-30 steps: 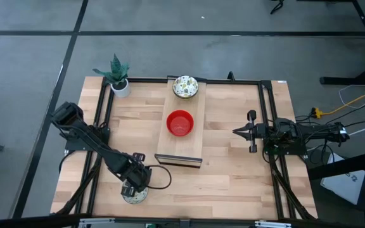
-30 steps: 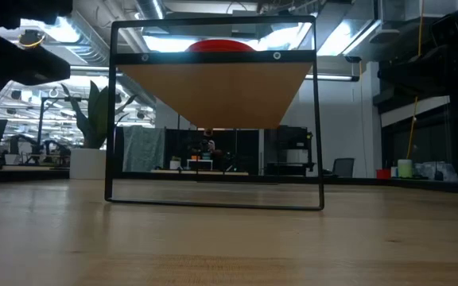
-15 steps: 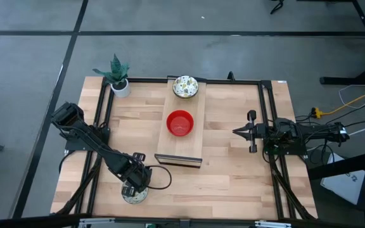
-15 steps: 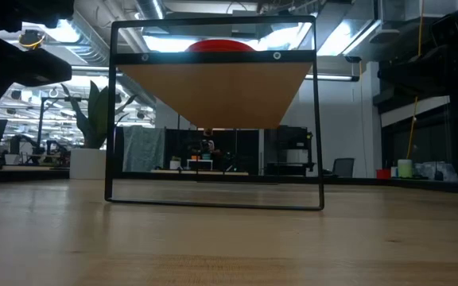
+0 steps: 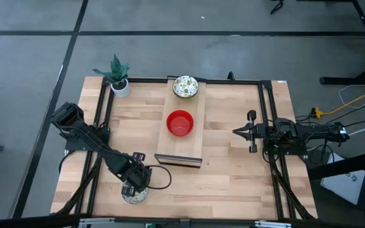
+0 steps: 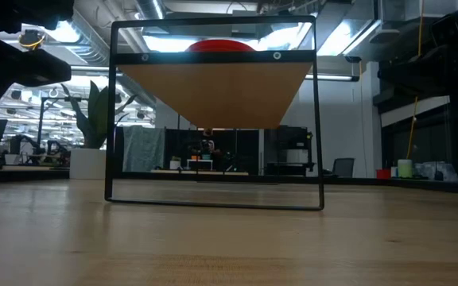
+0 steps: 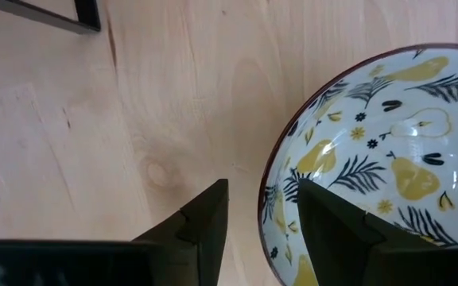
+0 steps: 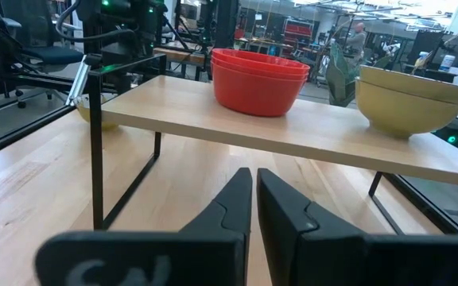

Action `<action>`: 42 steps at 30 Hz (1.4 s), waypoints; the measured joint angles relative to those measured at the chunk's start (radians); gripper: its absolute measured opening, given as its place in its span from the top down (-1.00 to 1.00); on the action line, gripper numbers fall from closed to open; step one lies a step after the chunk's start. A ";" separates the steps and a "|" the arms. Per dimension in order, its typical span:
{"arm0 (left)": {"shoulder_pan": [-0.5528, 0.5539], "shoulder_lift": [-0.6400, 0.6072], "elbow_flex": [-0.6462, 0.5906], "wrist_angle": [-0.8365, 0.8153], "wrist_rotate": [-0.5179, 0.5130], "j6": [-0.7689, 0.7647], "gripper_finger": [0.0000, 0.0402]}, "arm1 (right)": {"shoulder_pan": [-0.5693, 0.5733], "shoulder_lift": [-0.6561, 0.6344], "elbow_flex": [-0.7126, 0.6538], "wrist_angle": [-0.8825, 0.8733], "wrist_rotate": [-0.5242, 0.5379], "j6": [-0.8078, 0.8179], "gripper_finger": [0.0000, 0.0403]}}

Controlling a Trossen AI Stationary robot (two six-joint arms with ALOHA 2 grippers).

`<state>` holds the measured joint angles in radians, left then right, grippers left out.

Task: Pick & Place Mini bowls
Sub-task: Stack the white patterned bowl on top of the white patterned bowl on the shelf

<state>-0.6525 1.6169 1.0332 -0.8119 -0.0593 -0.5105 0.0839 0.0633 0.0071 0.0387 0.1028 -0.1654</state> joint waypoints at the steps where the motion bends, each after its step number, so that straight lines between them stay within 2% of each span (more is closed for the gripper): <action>1: 0.000 0.000 0.000 -0.004 0.000 0.000 0.29 | 0.000 0.000 0.000 0.000 0.000 0.000 0.87; 32: 0.000 0.023 -0.001 -0.023 0.017 0.000 0.29 | 0.000 0.000 0.000 0.000 0.000 0.000 0.87; 36: 0.000 0.023 -0.001 -0.023 0.016 0.009 0.39 | 0.000 0.000 0.000 0.000 0.000 0.000 0.87; 42: 0.000 0.023 -0.001 -0.022 0.026 0.034 0.68 | 0.000 0.000 0.000 0.000 0.000 0.000 0.87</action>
<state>-0.6525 1.6402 1.0321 -0.8341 -0.0334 -0.4763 0.0841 0.0634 0.0071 0.0387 0.1028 -0.1654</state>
